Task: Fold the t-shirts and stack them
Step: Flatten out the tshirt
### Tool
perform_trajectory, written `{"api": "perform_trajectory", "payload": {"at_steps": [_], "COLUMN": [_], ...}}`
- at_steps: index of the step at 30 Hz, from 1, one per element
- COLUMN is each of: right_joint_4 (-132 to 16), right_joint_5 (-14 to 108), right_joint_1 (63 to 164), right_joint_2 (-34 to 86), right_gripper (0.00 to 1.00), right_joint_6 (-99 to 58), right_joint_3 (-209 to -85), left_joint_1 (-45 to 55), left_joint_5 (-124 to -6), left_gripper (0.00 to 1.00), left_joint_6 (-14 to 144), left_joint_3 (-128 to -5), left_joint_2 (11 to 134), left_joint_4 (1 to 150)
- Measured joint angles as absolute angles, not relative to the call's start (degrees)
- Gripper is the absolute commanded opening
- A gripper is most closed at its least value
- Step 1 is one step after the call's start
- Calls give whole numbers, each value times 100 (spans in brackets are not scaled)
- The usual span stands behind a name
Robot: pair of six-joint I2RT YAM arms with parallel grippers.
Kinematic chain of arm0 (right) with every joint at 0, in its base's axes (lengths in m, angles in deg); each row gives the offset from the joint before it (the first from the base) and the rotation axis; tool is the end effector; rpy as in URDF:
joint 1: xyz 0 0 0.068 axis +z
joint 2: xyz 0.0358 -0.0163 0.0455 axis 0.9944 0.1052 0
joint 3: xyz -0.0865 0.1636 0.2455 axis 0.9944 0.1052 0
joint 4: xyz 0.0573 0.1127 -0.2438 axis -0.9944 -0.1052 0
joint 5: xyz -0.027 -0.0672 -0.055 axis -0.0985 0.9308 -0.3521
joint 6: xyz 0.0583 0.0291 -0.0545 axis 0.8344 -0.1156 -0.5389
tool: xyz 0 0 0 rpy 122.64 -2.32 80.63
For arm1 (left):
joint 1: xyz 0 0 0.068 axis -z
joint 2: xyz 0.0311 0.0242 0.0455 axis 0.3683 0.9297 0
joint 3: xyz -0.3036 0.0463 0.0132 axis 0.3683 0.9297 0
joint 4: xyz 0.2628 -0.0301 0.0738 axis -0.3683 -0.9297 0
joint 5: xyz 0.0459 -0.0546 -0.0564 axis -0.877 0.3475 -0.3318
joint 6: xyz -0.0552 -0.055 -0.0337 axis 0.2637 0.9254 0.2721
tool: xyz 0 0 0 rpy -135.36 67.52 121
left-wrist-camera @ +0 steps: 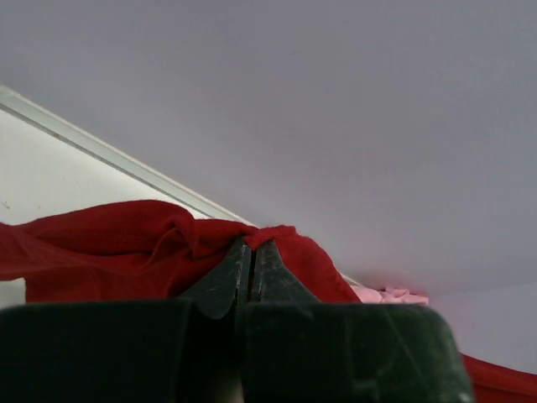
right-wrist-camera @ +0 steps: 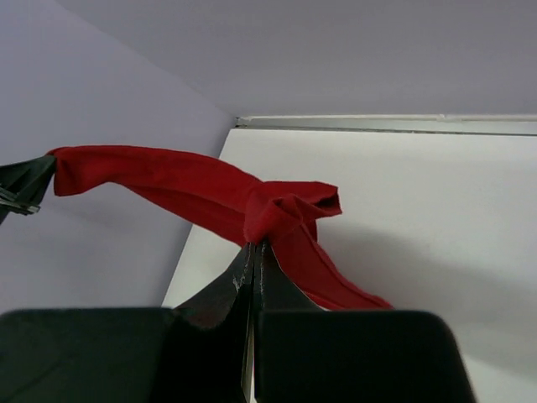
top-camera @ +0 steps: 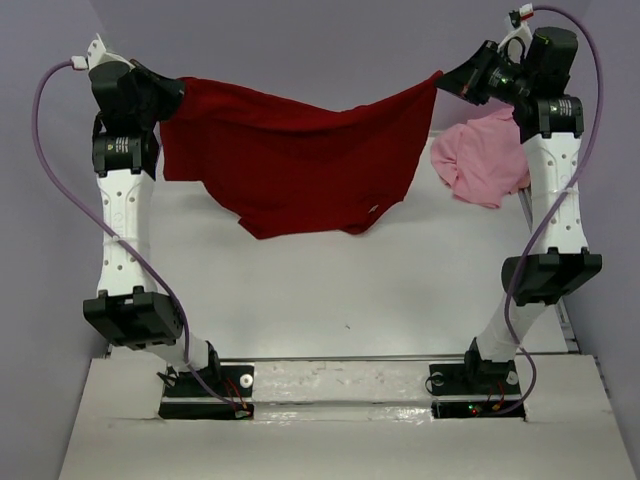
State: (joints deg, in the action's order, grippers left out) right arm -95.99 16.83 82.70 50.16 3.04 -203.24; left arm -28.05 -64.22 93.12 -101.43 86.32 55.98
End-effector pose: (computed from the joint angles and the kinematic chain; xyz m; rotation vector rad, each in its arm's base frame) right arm 0.4340 0.0364 0.5438 0.0119 1.8400 0.9515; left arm 0.3879 0.0321 0.5521 -0.5031 1.5101 -0.5751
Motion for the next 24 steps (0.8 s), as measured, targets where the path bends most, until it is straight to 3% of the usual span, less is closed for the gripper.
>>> {"api": "perform_trajectory", "payload": {"at_steps": [10,15,19,24], "right_joint_4": [-9850,-10467,-10618,-10714], "right_joint_5": [981,852,881,1589], "right_joint_1": [8270,8270,8270,8273], "right_joint_2": [3486,2063,640,-492], "right_gripper": [0,0,0,0], "right_joint_6": [979,1014,914,678], "right_joint_3": [-17974,-16869,-17004,-18296], "left_joint_1": [-2809,-2809,-2809,-2809], "left_joint_5": [-6708,-6973,-7563,-8485], "left_gripper": [0,0,0,0], "left_joint_6": [9653,9708,9846,10045], "left_joint_3": [-9314,-8956,-8967,-9402], "left_joint_2": [7168,5640,4446,3109], "left_joint_4": [4547,3454,2868,2324]}}
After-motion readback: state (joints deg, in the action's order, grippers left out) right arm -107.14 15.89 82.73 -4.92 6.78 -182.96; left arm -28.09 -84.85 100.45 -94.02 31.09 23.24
